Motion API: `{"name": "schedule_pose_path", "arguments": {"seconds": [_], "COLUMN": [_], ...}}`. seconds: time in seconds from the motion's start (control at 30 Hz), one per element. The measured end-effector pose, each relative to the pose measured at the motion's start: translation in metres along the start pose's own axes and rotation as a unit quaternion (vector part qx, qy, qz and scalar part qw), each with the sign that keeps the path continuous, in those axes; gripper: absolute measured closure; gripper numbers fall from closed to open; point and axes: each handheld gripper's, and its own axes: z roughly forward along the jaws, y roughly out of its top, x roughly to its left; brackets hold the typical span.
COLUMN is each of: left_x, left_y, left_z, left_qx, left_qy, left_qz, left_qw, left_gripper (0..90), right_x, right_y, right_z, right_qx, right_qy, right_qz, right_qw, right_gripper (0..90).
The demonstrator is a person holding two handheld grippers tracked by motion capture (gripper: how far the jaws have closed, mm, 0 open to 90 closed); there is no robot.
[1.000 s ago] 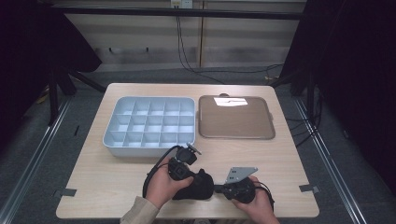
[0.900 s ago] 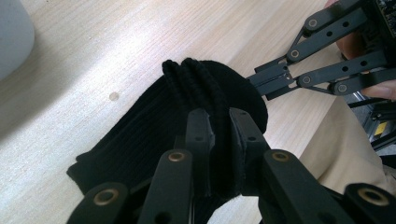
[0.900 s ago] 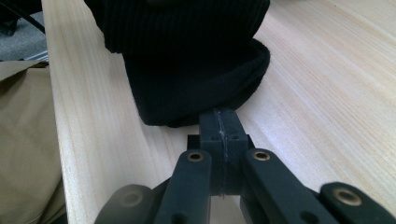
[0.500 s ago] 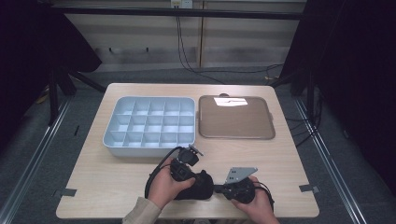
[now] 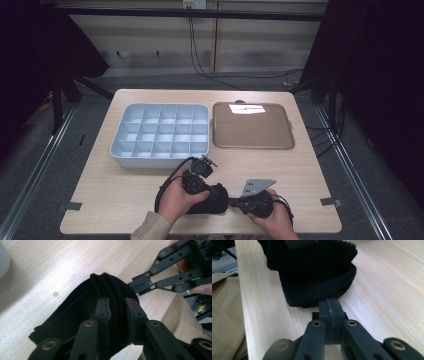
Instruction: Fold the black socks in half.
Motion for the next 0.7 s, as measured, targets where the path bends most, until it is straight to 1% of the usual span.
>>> {"name": "schedule_pose_path", "arguments": {"seconds": [0.03,0.07,0.1,0.13,0.2,0.3,0.4,0.47,0.53,0.57,0.6,0.63,0.7], "left_x": [0.000,0.000,0.000,-0.001,-0.002,0.000,0.002,0.005,0.007,0.009,0.010,0.011,0.014], "left_y": [0.000,0.000,-0.001,-0.001,-0.002,-0.004,-0.006,-0.008,-0.010,-0.011,-0.013,-0.014,-0.017], "left_z": [-0.001,-0.003,-0.004,-0.006,-0.009,-0.015,-0.021,-0.025,-0.027,-0.028,-0.028,-0.029,-0.030], "left_qx": [-0.001,-0.005,-0.005,-0.012,-0.019,-0.025,-0.033,-0.038,-0.038,-0.036,-0.036,-0.037,-0.036], "left_qy": [0.000,0.000,-0.002,-0.004,-0.006,0.000,0.004,0.011,0.015,0.020,0.023,0.024,0.029], "left_qz": [0.003,0.000,0.002,-0.006,-0.005,-0.002,-0.002,-0.005,-0.009,-0.006,-0.007,-0.013,-0.014], "left_qw": [1.0000,1.0000,1.0000,0.9999,0.9998,0.9997,0.9995,0.9992,0.9991,0.9991,0.9991,0.9990,0.9988], "left_gripper": [71.9,71.9,71.2,70.0,67.8,64.9,62.7,61.5,61.2,61.0,60.9,60.7,60.7], "right_x": [0.000,0.000,0.000,0.000,0.000,0.000,0.000,0.000,0.000,0.000,0.000,0.000,0.000], "right_y": [0.000,0.000,0.000,0.000,0.000,0.000,0.000,0.000,0.000,0.000,0.000,0.000,0.000], "right_z": [0.000,0.000,0.000,0.000,0.000,0.000,0.000,0.000,0.000,0.000,0.000,0.000,0.000], "right_qx": [0.000,0.000,0.000,0.000,0.000,0.000,0.000,-0.001,0.000,0.000,0.000,0.000,0.000], "right_qy": [0.000,0.000,0.000,0.000,0.000,0.000,-0.001,0.000,-0.001,-0.001,-0.001,-0.001,-0.001], "right_qz": [0.000,0.000,0.000,-0.001,-0.001,-0.001,-0.002,-0.001,-0.002,-0.002,-0.003,-0.003,-0.002], "right_qw": [1.0000,1.0000,1.0000,1.0000,1.0000,1.0000,1.0000,1.0000,1.0000,1.0000,1.0000,1.0000,1.0000], "right_gripper": [90.0,90.0,90.0,90.0,90.0,90.0,90.0,90.0,90.0,90.0,90.0,90.0,90.0]}}
